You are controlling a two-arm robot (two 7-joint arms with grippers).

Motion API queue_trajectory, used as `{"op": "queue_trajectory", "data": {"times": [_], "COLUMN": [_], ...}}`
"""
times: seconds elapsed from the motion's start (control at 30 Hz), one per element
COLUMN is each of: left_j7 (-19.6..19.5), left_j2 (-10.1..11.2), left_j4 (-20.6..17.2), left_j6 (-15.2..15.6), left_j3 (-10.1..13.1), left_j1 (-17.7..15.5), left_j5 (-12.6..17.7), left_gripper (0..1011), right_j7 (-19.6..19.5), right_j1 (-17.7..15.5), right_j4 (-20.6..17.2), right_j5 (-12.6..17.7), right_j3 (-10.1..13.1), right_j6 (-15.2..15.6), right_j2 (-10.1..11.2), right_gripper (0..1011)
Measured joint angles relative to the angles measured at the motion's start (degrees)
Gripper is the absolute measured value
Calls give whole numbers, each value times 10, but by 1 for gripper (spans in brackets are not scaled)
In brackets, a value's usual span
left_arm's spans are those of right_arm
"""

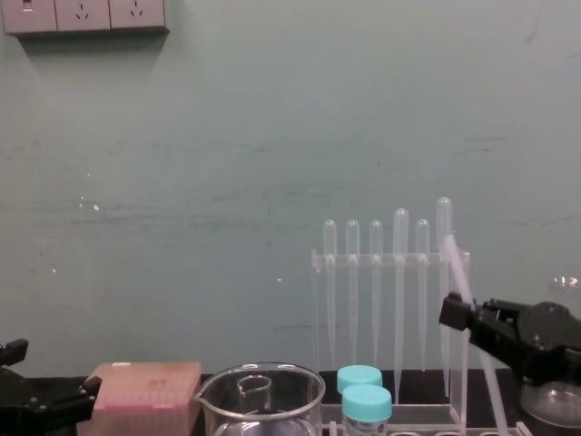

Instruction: Pick up the stirring rod with one hand, then place it down.

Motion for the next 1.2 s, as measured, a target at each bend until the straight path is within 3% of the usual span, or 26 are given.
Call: {"op": "queue_trajectory", "data": {"times": [0.43,1.17,1.2], "left_j7": [0,0,0], "left_j2": [0,0,0], "left_j4": [0,0,0], "left_j6": [0,0,0], "left_j3": [0,0,0], "left_j1": [0,0,0], "left_j5": [0,0,0], "left_gripper": [1000,1000,1000], "right_j7": [19,12,12], "right_j1": [27,29,29], "right_j4": [48,51,51], "right_j5": [-16,-21,-21], "right_j3": [-24,-27,-27], "right_j6": [-2,4,3], "right_j2": [-9,-9,-10], "right_gripper": [71,72,106]}}
